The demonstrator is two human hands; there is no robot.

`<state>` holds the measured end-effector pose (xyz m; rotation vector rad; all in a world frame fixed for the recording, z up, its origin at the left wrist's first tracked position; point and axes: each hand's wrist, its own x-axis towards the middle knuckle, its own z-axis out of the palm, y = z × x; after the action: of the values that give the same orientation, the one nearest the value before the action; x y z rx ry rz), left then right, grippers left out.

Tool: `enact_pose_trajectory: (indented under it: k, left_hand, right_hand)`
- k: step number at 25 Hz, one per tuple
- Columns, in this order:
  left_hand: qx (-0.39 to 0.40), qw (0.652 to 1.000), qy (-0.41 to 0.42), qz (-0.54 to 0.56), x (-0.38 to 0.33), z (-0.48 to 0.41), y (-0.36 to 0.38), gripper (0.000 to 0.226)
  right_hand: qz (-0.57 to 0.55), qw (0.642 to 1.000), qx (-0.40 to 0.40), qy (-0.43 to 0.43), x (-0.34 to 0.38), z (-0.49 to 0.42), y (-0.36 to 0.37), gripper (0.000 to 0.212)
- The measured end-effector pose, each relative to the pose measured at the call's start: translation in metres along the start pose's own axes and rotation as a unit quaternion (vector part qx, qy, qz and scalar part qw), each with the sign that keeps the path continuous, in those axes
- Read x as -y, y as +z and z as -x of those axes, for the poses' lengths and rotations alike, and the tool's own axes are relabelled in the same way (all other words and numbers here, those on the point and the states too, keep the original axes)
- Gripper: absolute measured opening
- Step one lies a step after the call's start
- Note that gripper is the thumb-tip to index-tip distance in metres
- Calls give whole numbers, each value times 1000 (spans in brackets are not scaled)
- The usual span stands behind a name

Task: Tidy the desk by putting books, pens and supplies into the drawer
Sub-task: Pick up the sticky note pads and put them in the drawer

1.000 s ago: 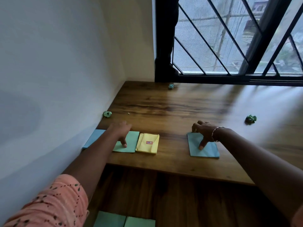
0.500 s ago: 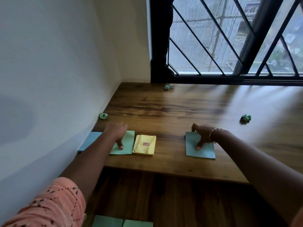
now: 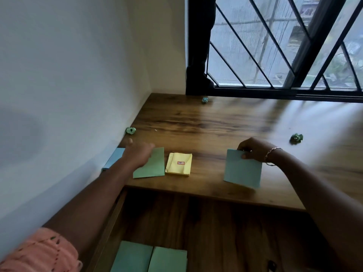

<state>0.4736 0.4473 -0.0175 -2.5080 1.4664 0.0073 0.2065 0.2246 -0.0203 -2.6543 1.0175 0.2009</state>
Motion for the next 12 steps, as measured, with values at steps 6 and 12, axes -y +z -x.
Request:
enact_pose_trajectory:
  k: [6, 12]
  left_hand:
    - [83, 985, 56, 143, 25, 46, -51, 38]
    - [287, 940, 150, 110, -6, 95, 26, 30]
  right_hand:
    - [-122, 986, 3, -112, 62, 43, -2, 22]
    - [-213, 951, 151, -166, 139, 74, 86, 22]
